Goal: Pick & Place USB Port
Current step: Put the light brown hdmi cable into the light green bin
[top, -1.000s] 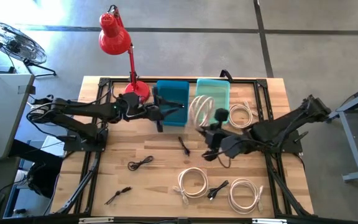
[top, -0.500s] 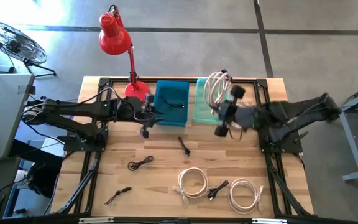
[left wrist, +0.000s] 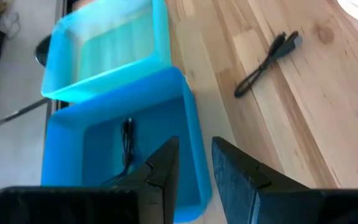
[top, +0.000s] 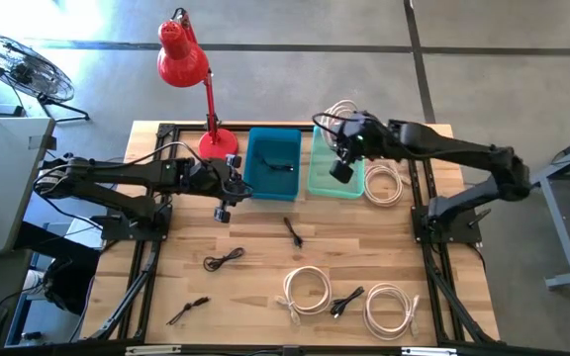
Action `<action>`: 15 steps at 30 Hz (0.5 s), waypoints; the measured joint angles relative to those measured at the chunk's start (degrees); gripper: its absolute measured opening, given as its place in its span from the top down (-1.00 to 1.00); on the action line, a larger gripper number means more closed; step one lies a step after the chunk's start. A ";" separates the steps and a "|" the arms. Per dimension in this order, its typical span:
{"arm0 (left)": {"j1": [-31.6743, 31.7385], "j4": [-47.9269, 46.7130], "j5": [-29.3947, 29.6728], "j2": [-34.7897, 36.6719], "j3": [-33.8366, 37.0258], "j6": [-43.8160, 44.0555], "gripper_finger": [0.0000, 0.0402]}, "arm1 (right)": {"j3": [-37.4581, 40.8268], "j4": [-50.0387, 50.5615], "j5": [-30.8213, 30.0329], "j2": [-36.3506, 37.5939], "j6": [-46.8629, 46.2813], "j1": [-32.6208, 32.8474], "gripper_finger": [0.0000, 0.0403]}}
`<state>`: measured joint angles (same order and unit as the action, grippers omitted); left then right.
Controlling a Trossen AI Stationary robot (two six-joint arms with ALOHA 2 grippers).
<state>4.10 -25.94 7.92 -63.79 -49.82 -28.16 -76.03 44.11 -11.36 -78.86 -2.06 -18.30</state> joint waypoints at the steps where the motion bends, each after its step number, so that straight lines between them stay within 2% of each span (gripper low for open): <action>1: 0.00 -0.45 0.00 -0.02 0.00 0.00 0.54 | 0.00 0.07 1.26 -1.26 0.37 -0.95 0.95; 8: 0.00 -4.51 0.00 -0.07 0.00 1.91 0.54 | 0.00 2.55 3.58 -9.65 0.92 -5.74 0.95; 15: 0.00 -7.31 0.00 -0.07 0.00 1.97 0.54 | 0.00 3.13 7.41 -16.06 1.82 -7.73 0.95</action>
<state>4.10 -33.26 7.92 -63.86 -49.82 -26.20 -76.03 47.25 -3.95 -94.92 -0.24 -26.03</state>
